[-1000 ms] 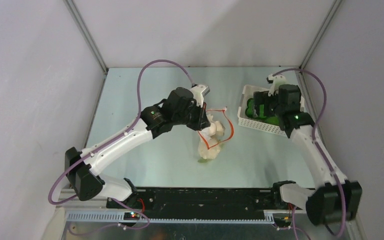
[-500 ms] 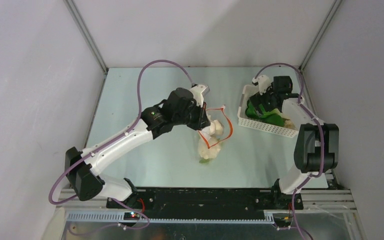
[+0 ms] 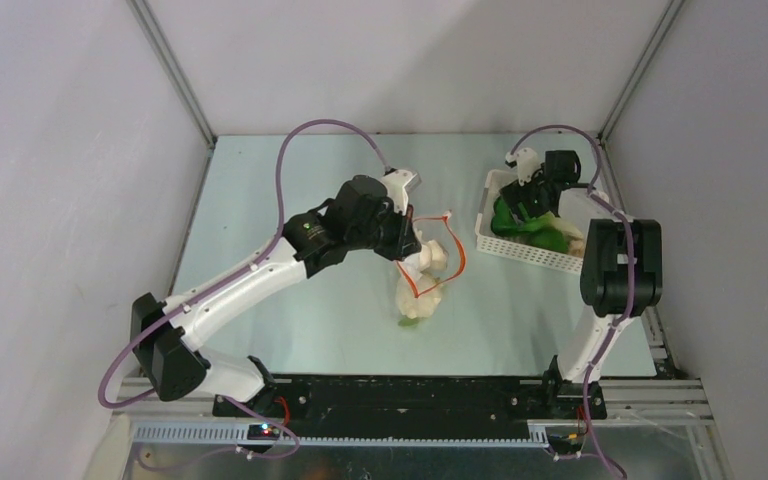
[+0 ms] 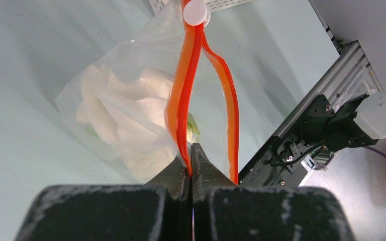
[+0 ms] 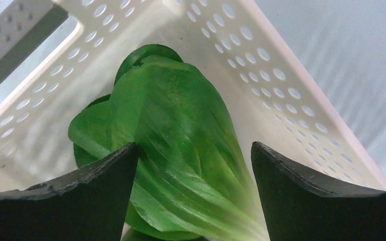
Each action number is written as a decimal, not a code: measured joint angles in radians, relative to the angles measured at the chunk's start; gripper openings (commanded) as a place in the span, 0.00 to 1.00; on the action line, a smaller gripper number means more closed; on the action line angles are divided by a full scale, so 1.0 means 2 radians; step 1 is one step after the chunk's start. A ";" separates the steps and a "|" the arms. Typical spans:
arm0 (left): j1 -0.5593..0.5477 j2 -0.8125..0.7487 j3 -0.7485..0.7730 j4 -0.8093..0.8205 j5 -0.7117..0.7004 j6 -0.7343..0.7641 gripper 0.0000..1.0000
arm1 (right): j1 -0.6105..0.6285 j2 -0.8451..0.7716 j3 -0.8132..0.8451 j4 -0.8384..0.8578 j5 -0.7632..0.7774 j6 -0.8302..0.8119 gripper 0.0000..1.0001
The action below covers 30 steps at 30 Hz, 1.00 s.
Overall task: Place the food in the zip-top bag and seal the zipper
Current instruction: Pick up the fake vegetable from the bin.
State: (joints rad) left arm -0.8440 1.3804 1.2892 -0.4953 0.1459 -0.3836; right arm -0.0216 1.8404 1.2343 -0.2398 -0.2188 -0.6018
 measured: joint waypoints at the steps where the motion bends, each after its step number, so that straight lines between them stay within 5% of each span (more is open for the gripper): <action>1: 0.000 0.001 0.000 0.000 0.000 0.000 0.00 | 0.000 0.006 0.004 0.002 0.000 0.000 0.81; 8: 0.001 0.010 0.007 0.000 0.000 0.000 0.00 | 0.000 0.052 0.035 0.001 -0.003 -0.001 0.67; 18: 0.001 0.015 0.008 0.000 0.000 0.000 0.00 | 0.000 0.059 0.053 -0.032 -0.004 -0.006 0.73; 30: 0.002 0.015 0.008 0.000 0.000 0.002 0.00 | -0.020 0.053 0.112 -0.185 -0.003 -0.010 0.73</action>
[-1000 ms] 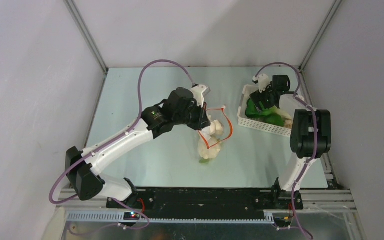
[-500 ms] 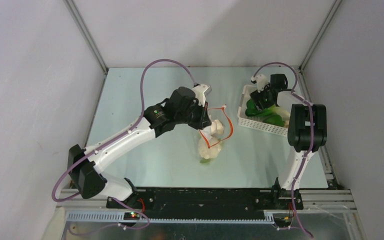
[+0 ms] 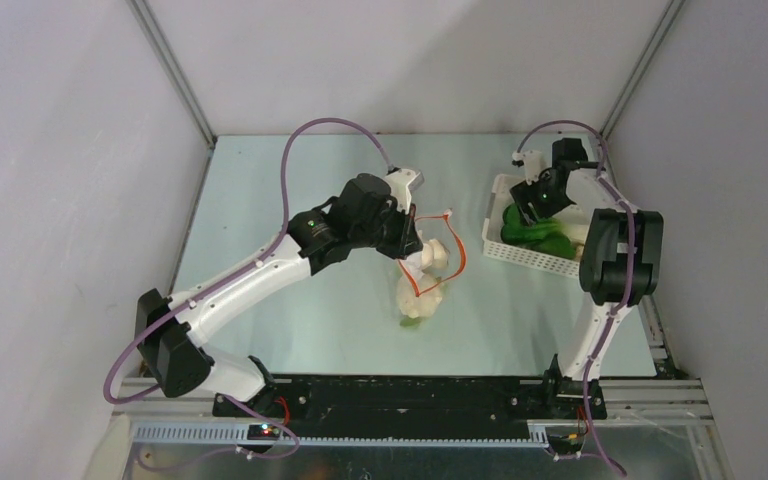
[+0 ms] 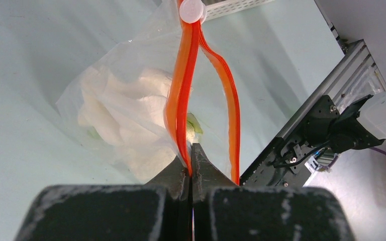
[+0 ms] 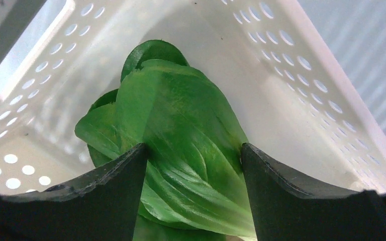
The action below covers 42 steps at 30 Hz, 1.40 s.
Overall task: Place the food in the zip-top bag and seal the zipper
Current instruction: Pick up the fake vegetable from the bin.
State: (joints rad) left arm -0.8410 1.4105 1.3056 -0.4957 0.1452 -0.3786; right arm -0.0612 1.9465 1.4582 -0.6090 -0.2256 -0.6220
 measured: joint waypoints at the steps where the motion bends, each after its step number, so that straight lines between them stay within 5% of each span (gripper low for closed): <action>1: 0.000 0.000 0.000 0.000 0.000 0.002 0.00 | -0.002 0.000 0.005 -0.014 0.001 -0.001 0.73; 17: 0.003 0.000 0.000 0.000 -0.001 0.011 0.00 | -0.009 0.029 0.031 -0.052 0.030 -0.005 0.73; 19: 0.003 0.000 0.000 0.000 -0.001 0.011 0.00 | -0.005 0.029 0.023 -0.039 0.039 -0.010 0.68; 21: 0.003 0.000 0.000 0.000 -0.002 0.011 0.00 | -0.002 0.029 0.017 -0.032 0.045 -0.015 0.55; 24: 0.003 0.000 0.000 0.000 -0.002 0.011 0.00 | 0.001 0.029 0.016 -0.029 0.050 -0.022 0.24; 29: 0.003 -0.001 0.000 0.000 -0.002 0.011 0.00 | -0.003 0.029 0.015 -0.020 0.048 -0.024 0.00; 42: 0.003 -0.002 0.000 0.005 -0.002 0.006 0.00 | 0.005 -0.048 -0.015 -0.007 0.045 0.009 0.00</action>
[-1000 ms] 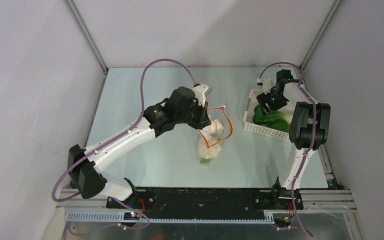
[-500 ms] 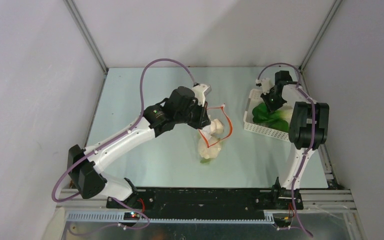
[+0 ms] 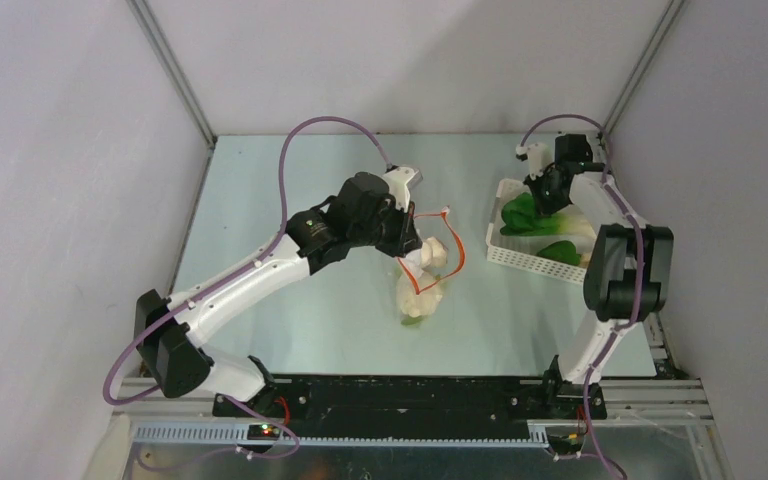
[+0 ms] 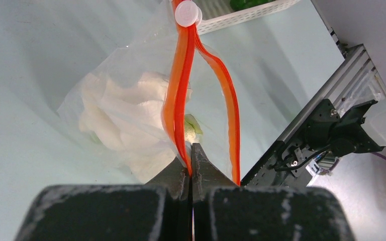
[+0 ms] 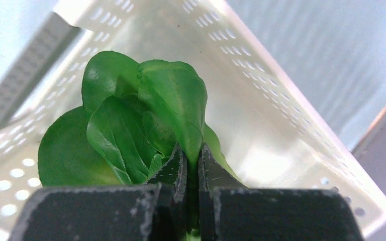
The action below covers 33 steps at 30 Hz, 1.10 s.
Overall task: Place the food in the zip-top bag and seal the zipper
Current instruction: Pick up the fake vegetable from the bin, then place the fake vegetable in the zipper food storage bag.
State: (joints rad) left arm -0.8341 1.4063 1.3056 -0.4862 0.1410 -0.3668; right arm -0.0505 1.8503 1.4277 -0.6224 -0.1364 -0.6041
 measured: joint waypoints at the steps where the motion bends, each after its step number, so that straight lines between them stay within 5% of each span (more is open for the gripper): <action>1: 0.000 0.000 0.000 0.001 0.000 -0.002 0.00 | 0.002 -0.019 -0.006 0.004 0.001 0.008 0.00; 18: 0.005 0.000 -0.007 0.019 -0.005 -0.052 0.00 | 0.054 -0.324 -0.151 0.130 0.097 0.204 0.00; 26: 0.005 0.000 -0.009 0.022 -0.009 -0.070 0.00 | 0.093 -0.523 -0.274 0.301 0.023 0.370 0.00; 33: 0.006 0.000 -0.017 0.029 -0.015 -0.085 0.00 | 0.192 -0.575 -0.374 0.497 0.030 0.539 0.00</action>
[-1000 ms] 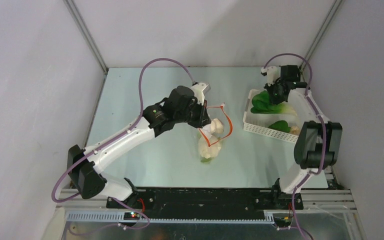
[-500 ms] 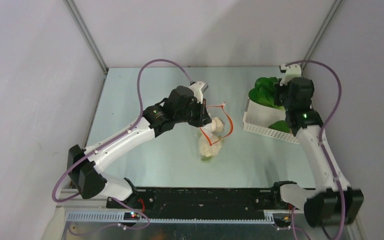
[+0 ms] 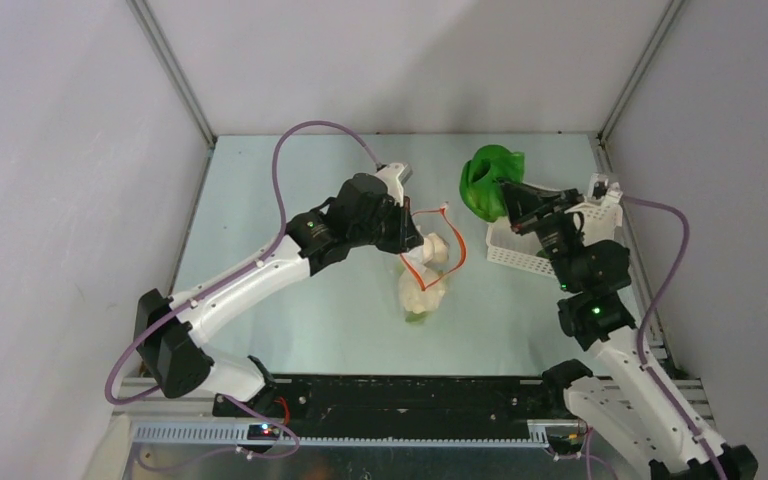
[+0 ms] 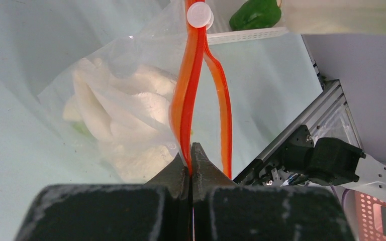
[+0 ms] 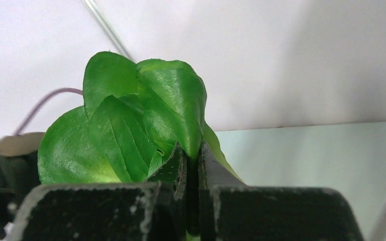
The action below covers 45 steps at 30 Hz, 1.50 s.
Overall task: Place the food in the zip-top bag and seal the zipper
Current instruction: Place the fake vegetable in the zipper food storage bag.
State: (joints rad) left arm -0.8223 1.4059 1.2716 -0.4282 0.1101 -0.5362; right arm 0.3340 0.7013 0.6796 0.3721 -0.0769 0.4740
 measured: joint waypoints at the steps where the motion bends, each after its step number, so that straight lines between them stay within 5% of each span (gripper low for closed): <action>1: 0.000 0.000 0.000 0.000 -0.001 -0.003 0.00 | 0.021 0.005 -0.009 0.022 0.016 0.017 0.00; 8: 0.000 -0.003 0.000 -0.002 0.001 -0.016 0.00 | 0.135 0.093 -0.041 0.174 0.109 0.083 0.00; 17: 0.001 -0.022 -0.017 -0.008 0.003 -0.026 0.00 | 0.257 0.152 -0.086 0.311 0.223 0.062 0.00; 45: 0.011 -0.046 -0.052 0.014 0.026 0.007 0.00 | 0.279 0.057 -0.153 0.283 0.257 0.194 0.00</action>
State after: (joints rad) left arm -0.8009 1.3140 1.1667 -0.4007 0.1612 -0.5228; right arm 0.8925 0.8150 0.3733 0.9375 0.4374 0.8616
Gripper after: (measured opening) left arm 0.005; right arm 0.055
